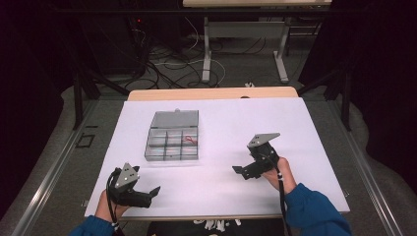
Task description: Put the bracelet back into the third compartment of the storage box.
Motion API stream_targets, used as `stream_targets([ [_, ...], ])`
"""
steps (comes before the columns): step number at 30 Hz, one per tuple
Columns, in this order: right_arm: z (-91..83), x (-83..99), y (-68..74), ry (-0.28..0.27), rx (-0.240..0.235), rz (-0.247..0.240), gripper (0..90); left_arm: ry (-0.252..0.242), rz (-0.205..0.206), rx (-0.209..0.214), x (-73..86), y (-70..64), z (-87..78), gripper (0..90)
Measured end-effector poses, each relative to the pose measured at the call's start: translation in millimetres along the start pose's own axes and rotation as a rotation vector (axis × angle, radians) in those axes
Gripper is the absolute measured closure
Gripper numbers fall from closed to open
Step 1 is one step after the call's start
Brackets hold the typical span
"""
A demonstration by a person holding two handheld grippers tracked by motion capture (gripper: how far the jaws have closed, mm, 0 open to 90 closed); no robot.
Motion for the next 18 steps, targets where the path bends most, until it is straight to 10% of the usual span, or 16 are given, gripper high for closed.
stream_targets([
  [18,-36.7,33.5,3.1,0.016,0.037,0.006,2.2,0.004,0.004,-0.003,-0.2,-0.3,-0.1,0.4],
])
Point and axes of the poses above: each handheld gripper's, and its own axes: z roughly forward along the jaws, x roughly out of its underside, y roughly to its left, the point moved 3 cm from there along z, roughly forward along the jaws, and after that the axes turned 8 degrees about -z, right-handed, at the moved point
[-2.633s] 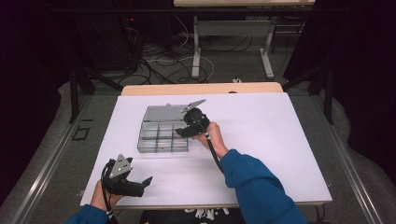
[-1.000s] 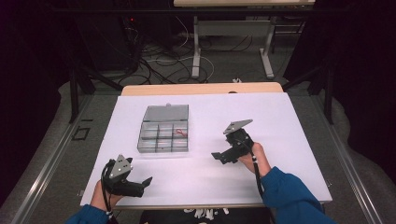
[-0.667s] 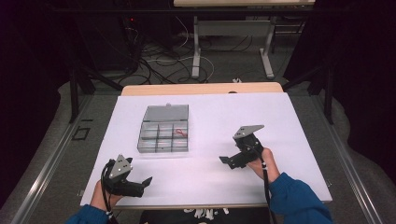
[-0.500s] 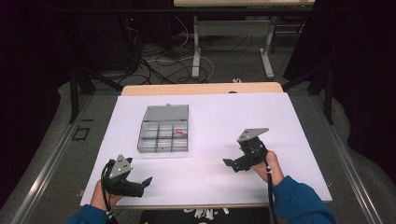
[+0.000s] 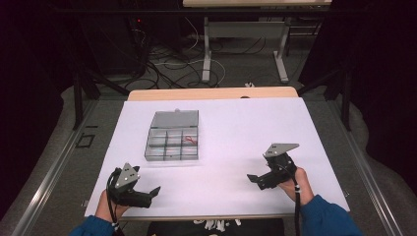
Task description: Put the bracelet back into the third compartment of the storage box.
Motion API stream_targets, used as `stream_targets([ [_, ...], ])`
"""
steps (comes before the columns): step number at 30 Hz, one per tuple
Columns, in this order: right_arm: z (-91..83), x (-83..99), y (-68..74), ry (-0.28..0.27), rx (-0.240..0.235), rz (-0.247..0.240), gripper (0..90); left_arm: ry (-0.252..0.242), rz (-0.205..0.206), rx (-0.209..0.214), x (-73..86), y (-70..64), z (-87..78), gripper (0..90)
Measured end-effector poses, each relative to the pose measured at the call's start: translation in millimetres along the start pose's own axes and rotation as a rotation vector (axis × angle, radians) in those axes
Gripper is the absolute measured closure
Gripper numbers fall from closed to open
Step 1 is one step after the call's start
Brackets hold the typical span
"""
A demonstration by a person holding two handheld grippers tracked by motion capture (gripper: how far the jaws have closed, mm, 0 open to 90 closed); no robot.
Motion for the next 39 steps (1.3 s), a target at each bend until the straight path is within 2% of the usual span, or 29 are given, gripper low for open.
stream_targets([
  [3,-4.3,5.2,0.7,-0.016,0.016,0.009,2.0,0.001,0.001,0.0,0.0,-0.1,-0.1,0.4],
  [6,-9.0,9.8,2.3,-0.007,0.015,0.011,1.8,0.001,0.001,0.0,0.0,-0.2,0.1,0.4],
  [7,-10.3,11.6,1.5,-0.007,0.018,-0.004,1.8,0.001,0.0,0.001,0.0,-0.2,0.2,0.4],
  [8,-11.0,12.8,2.5,-0.009,0.028,0.009,1.7,0.001,0.001,0.0,0.0,-0.2,0.2,0.4],
  [9,-13.4,15.1,2.7,0.004,0.018,0.008,1.5,0.001,0.001,0.001,0.0,-0.2,0.1,0.4],
  [15,-21.7,27.4,2.9,-0.015,0.038,0.018,1.4,0.003,0.002,-0.001,-0.1,-0.4,0.6,0.4],
  [20,-27.7,37.2,5.1,-0.007,0.044,0.026,1.3,0.007,0.002,0.001,-0.1,-0.5,0.5,0.4],
  [21,-29.7,38.3,5.1,0.003,0.035,0.025,1.2,0.007,0.002,0.001,-0.2,-0.5,0.6,0.4],
  [23,-31.1,39.4,5.7,-0.014,0.044,0.033,1.1,0.007,0.001,0.003,-0.1,-0.5,0.9,0.4],
  [32,-41.7,45.1,4.9,-0.013,0.063,0.034,1.1,0.006,-0.001,0.002,0.1,-0.5,1.6,0.4],
  [35,-44.7,47.1,4.0,-0.008,0.061,0.018,1.0,0.006,-0.002,0.003,0.0,-0.4,1.8,0.4],
  [39,-44.5,48.6,3.5,-0.018,0.065,0.024,1.0,0.006,-0.002,0.004,0.0,-0.4,2.0,0.4],
])
Point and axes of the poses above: each handheld gripper's, and its own axes: z roughly forward along the jaws, x roughly out of its underside, y roughly to its left, the point moved 3 cm from there along z, roughly forward along the jaws, and after that the axes turned 8 degrees about -z, right-handed, at the moved point
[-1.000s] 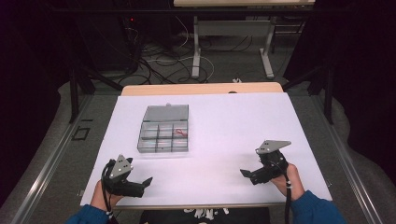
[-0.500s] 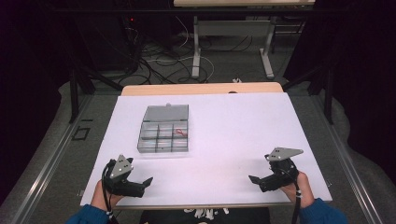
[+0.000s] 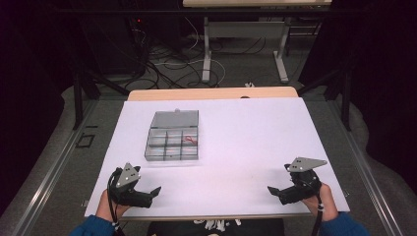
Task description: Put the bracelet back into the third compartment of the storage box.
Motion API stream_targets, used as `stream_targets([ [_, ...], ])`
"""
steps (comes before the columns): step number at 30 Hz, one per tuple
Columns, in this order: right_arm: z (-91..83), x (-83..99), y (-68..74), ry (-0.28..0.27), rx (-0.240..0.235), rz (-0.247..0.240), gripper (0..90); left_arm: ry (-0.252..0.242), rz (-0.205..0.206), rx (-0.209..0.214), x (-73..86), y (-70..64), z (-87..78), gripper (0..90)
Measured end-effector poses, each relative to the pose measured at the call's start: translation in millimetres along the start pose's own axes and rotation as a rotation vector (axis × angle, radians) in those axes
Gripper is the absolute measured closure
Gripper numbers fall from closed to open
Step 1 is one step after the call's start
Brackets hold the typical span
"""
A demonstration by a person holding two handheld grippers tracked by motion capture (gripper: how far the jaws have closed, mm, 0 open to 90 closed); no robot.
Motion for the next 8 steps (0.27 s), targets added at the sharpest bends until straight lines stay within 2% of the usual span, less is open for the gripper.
stream_targets([
  [1,0.4,0.0,0.1,0.002,0.012,0.003,1.0,0.001,0.002,0.001,0.0,0.0,0.0,0.4],
  [3,0.8,0.3,0.3,0.01,-0.003,-0.003,1.0,0.0,0.001,0.0,0.0,0.1,-0.3,0.4],
  [8,1.1,-0.3,0.0,0.003,-0.003,-0.015,1.0,0.006,0.0,0.004,-0.4,0.0,0.6,0.4],
])
Point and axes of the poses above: each handheld gripper's, and its own axes: z roughly forward along the jaws, x roughly out of its underside, y roughly to its left, the point moved 3 cm from there along z, roughly forward along the jaws, and after that the axes turned 8 degrees about -z, right-handed, at the moved point
